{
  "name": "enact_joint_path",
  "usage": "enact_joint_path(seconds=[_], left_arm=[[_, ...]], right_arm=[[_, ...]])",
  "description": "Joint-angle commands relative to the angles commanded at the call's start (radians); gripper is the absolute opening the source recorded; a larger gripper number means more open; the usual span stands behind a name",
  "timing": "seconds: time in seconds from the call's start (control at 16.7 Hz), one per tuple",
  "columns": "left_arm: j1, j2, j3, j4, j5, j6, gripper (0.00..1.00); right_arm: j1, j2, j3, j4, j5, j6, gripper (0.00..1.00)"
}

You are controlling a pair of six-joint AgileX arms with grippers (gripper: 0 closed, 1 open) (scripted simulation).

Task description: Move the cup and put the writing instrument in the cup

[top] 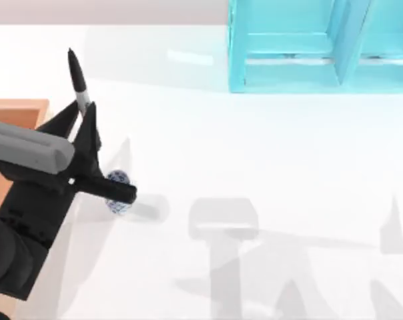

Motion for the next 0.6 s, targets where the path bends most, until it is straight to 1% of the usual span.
enact_joint_path(seconds=[0.24,0.54,0.6], left_arm=[[0.030,0.149,0.037,0.110,0.029,-0.007,0.00],[0.033,0.164,0.041,0.123,0.033,-0.007,0.00],[0.033,0.164,0.041,0.123,0.033,-0.007,0.08]], right_arm=[[0.000,0.000,0.000,0.000,0.000,0.000,1.00],[0.000,0.000,0.000,0.000,0.000,0.000,1.00],[0.000,0.000,0.000,0.000,0.000,0.000,1.00]])
